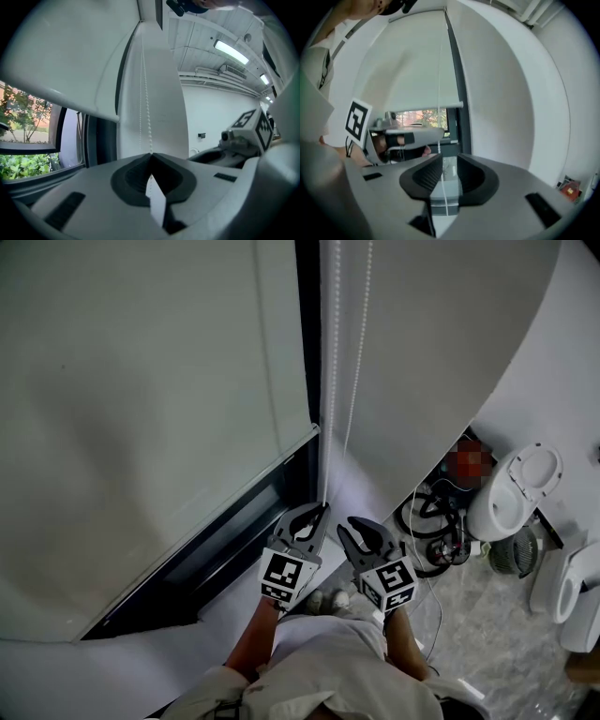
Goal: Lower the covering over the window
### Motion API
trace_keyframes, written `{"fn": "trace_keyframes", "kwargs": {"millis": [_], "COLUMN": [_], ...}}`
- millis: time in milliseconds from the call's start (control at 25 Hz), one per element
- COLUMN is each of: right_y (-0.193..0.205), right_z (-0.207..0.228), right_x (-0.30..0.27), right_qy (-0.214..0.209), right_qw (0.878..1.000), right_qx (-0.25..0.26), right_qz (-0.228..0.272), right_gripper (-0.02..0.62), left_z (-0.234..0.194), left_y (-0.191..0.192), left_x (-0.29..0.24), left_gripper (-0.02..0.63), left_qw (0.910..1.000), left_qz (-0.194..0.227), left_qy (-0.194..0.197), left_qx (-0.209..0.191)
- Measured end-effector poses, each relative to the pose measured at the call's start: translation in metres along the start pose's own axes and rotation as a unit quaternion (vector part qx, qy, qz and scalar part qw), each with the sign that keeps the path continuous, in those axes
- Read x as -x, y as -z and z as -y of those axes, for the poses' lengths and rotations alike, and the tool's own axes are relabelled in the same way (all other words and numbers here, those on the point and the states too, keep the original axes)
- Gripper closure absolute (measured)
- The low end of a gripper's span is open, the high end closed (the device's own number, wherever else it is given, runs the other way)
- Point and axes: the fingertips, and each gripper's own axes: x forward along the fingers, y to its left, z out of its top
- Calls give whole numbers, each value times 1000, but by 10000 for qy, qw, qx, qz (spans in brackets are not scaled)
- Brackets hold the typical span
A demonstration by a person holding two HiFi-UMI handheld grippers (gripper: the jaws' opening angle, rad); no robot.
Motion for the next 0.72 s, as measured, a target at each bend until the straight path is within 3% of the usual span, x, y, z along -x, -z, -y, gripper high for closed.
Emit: {"fn": "trace_keyframes", "kwargs": {"millis": [360,560,640,720], "right_y": [-124,-150,-149,-145], "right_z": [-14,-25,-27,-25], "right_x": [4,-14,-23,-29], "right_qy": [-349,-585,-683,-737], "right_qw": [9894,9832,9823,9814], "right_qx": [776,894,734,482], "right_qz": [1173,1482,1585,1707], "right_gripper": [500,511,581,594], "left_z": [1,2,2,0], "left_y": [-3,-3,-3,0], "left_x": [-3,-4,-5,-6], "left_gripper": [592,592,592,592], "left_qw": [10000,10000,10000,10000], "left_qz": [3,19,46,34], "left_qy": [18,20,-13,-68], "left_qx": [-7,-38,-30,-20]}}
